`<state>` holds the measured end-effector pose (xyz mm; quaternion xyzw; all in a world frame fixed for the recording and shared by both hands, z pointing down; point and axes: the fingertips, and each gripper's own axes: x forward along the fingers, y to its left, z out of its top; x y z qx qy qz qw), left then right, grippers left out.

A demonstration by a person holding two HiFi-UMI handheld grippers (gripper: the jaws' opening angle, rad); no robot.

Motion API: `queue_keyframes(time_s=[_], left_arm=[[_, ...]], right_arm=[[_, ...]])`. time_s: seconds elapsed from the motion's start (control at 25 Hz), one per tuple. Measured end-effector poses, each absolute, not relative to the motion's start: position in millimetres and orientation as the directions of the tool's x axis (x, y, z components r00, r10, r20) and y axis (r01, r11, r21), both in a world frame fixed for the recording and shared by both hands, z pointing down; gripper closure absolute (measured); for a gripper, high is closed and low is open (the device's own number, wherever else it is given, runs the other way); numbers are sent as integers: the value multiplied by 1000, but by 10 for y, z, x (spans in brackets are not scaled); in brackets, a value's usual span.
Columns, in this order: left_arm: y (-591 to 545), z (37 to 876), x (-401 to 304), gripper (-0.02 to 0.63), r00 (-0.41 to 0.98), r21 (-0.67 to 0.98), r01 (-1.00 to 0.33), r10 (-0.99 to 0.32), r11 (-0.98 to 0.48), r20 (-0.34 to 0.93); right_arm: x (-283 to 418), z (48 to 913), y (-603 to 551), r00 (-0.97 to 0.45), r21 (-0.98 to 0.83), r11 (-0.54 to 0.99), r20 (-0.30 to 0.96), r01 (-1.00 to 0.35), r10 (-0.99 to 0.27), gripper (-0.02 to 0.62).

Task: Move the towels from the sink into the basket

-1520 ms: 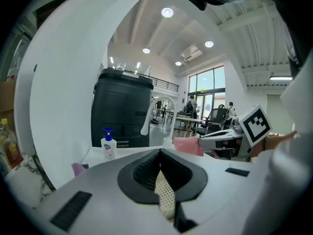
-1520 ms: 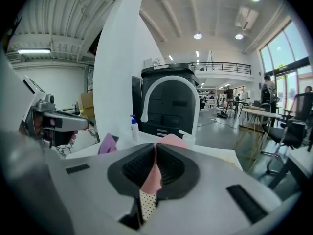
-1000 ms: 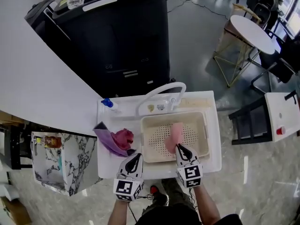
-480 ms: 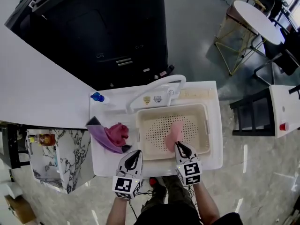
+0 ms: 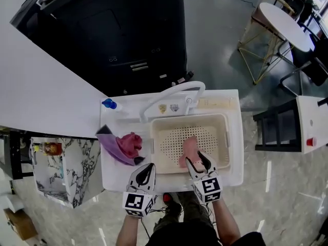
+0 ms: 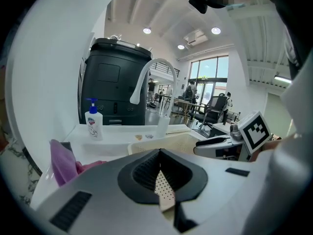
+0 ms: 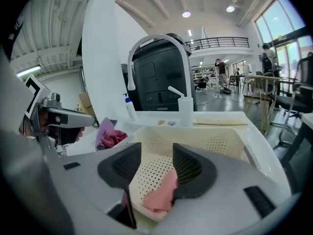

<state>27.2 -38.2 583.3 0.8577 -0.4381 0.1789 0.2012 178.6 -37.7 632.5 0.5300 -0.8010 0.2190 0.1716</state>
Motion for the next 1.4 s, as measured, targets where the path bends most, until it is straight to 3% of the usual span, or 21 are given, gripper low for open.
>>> queue_keyframes(time_s=[0.56, 1.12, 1.4], left_arm=[[-445, 5206, 245, 598, 521, 127, -847, -757, -517, 393], [-320, 4562, -38, 598, 391, 48, -917, -874, -395, 289], [-161, 4433, -423, 598, 294, 37, -955, -914, -296, 278]], right_arm=[[1676, 5585, -540, -435, -151, 409, 391, -900, -811, 394], [1123, 4782, -575, -595, -109, 588, 239, -802, -767, 509], [690, 4663, -440, -672, -117, 665, 224, -737, -706, 543]])
